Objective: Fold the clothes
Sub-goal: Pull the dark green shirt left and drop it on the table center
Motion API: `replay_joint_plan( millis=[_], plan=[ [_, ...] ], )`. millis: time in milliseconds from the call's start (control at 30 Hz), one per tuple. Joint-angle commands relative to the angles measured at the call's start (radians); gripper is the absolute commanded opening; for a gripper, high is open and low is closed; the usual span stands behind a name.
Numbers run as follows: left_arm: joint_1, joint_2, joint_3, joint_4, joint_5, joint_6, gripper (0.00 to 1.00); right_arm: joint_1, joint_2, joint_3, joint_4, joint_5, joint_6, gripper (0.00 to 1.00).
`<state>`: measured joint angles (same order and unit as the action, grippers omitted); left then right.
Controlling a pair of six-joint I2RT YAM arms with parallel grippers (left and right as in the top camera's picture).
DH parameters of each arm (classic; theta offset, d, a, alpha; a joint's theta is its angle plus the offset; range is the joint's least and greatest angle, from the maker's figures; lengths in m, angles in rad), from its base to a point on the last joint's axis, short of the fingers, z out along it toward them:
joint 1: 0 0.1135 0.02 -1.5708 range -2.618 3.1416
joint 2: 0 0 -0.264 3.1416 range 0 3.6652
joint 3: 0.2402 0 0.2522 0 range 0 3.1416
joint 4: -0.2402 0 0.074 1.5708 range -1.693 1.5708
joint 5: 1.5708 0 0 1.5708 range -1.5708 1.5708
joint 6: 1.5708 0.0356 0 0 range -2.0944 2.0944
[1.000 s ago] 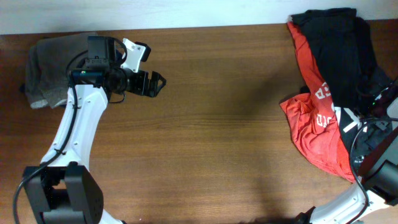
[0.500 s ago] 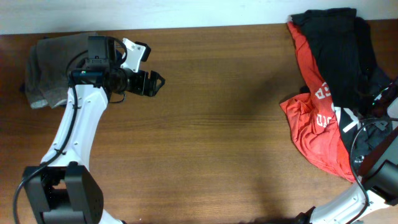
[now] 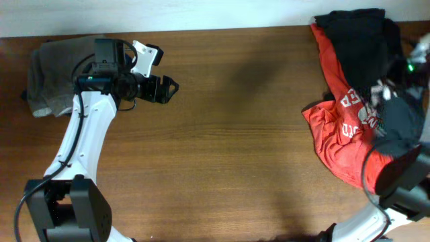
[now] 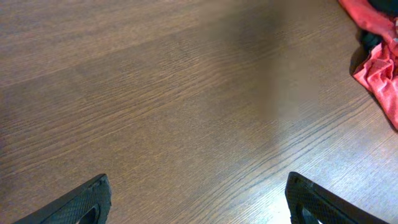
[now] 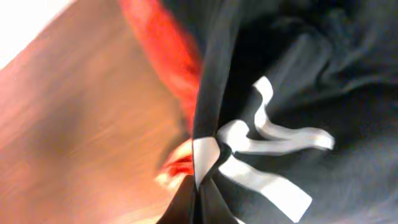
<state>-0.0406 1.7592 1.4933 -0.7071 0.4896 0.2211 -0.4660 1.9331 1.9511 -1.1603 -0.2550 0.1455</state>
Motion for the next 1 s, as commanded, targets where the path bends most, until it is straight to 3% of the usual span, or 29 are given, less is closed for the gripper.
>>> replay_joint_plan(
  millis=[0,233,600,967],
  plan=[
    [0.018,-0.006,0.055,-0.002,0.023,0.012,0.89,0.148,-0.048,0.121,-0.072,-0.056,-0.011,0.04],
    [0.093,-0.092,0.08,-0.009,0.019,0.012,0.89,0.431,-0.045,0.154,-0.089,-0.056,-0.006,0.04],
    [0.271,-0.158,0.08,-0.059,0.019,0.011,0.89,0.847,-0.008,0.152,0.028,0.035,0.054,0.04],
    [0.317,-0.158,0.08,-0.08,-0.011,0.012,0.89,1.041,0.101,0.151,0.079,0.049,0.074,0.04]
  ],
)
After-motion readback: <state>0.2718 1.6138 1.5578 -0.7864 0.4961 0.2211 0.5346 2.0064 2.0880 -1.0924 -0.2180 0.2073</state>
